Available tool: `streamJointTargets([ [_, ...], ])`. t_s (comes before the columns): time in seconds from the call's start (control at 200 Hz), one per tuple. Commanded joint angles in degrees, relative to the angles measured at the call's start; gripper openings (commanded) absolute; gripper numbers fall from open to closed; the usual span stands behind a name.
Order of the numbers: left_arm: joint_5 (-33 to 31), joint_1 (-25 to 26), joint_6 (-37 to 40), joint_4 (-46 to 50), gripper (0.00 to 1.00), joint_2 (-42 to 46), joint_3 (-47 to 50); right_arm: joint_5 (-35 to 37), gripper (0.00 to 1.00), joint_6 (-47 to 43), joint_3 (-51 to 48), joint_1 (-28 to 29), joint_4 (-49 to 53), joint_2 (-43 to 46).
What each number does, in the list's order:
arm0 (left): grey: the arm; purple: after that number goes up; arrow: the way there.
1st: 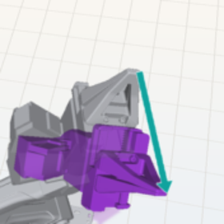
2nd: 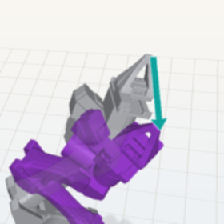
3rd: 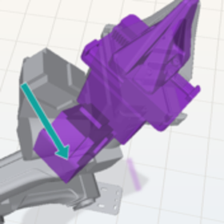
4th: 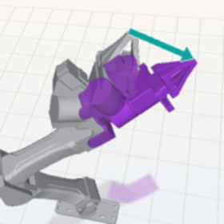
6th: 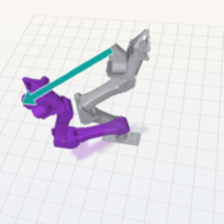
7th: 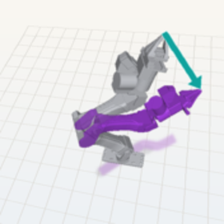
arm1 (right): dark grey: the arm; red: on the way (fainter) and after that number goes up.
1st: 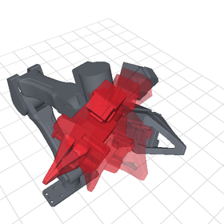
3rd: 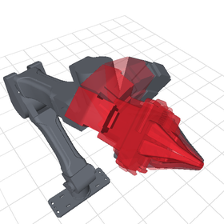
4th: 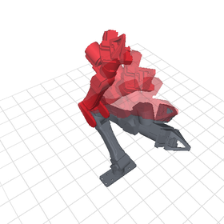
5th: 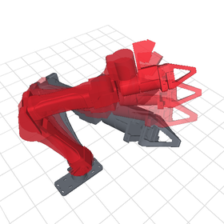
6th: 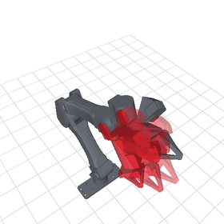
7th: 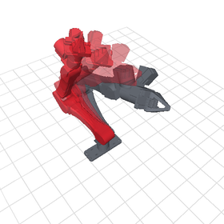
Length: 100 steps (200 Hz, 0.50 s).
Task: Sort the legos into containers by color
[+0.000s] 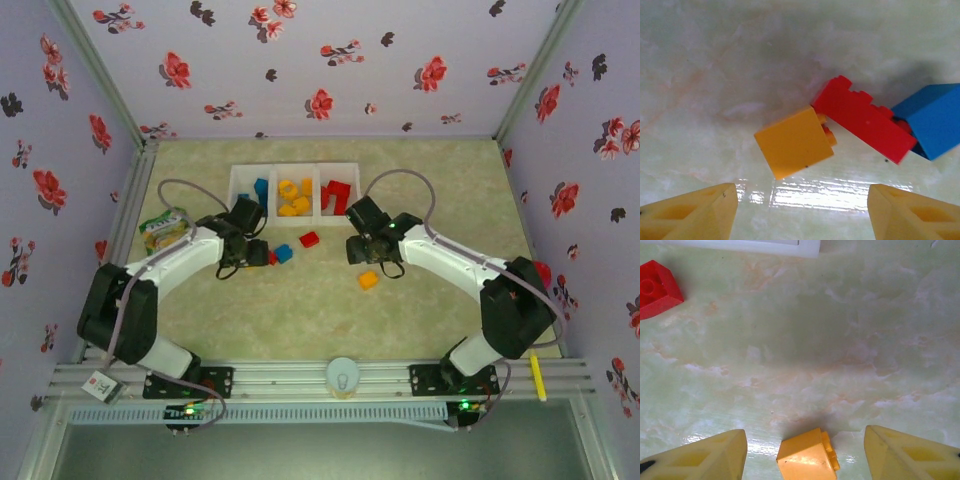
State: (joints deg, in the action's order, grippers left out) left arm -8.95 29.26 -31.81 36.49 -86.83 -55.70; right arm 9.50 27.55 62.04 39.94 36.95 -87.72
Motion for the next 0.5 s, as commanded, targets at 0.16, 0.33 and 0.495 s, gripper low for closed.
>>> streamJointTargets([
  [0.16,0.6,-1.3,0.7,-2.7,0.7,-5.6,-1.8,1.7,0.64,0.7,0.1,0.3,1.1,0.4],
  [0.33,0.8,-2.1,1.2,-3.7,0.7,-7.6,-2.0,1.9,0.64,0.4,0.2,0.3,1.4,0.5],
  [0.495,0.9,-3.0,1.9,-4.8,0.67,-9.0,-2.1,1.9,0.64,0.5,0.2,0.3,1.5,0.4],
])
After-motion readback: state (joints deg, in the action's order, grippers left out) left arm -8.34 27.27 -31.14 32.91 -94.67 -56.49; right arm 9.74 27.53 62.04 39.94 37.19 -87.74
